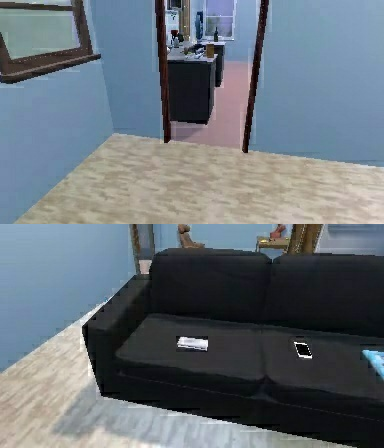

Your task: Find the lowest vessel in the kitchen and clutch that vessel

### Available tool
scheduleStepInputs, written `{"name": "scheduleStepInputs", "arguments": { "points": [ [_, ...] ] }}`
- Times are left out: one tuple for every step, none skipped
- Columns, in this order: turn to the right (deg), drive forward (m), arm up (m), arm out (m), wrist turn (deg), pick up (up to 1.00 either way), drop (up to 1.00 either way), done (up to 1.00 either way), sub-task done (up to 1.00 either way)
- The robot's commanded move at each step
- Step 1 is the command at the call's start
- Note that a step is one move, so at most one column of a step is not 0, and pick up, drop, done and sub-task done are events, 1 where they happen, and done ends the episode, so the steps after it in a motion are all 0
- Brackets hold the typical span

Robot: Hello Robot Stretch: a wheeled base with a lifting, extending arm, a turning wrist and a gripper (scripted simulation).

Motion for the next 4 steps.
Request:
{"name": "scheduleStepInputs", "arguments": {
  "points": [
    [3.0,0.00,0.00,0.00,0.0,0.00,0.00,0.00,0.00],
    [0.0,1.00,0.00,0.00,0.0,0.00,0.00,0.00,0.00],
    [0.0,1.00,0.00,0.00,0.0,0.00,0.00,0.00,0.00],
    [6.0,0.00,0.00,0.00,0.0,0.00,0.00,0.00,0.00]
  ]
}}
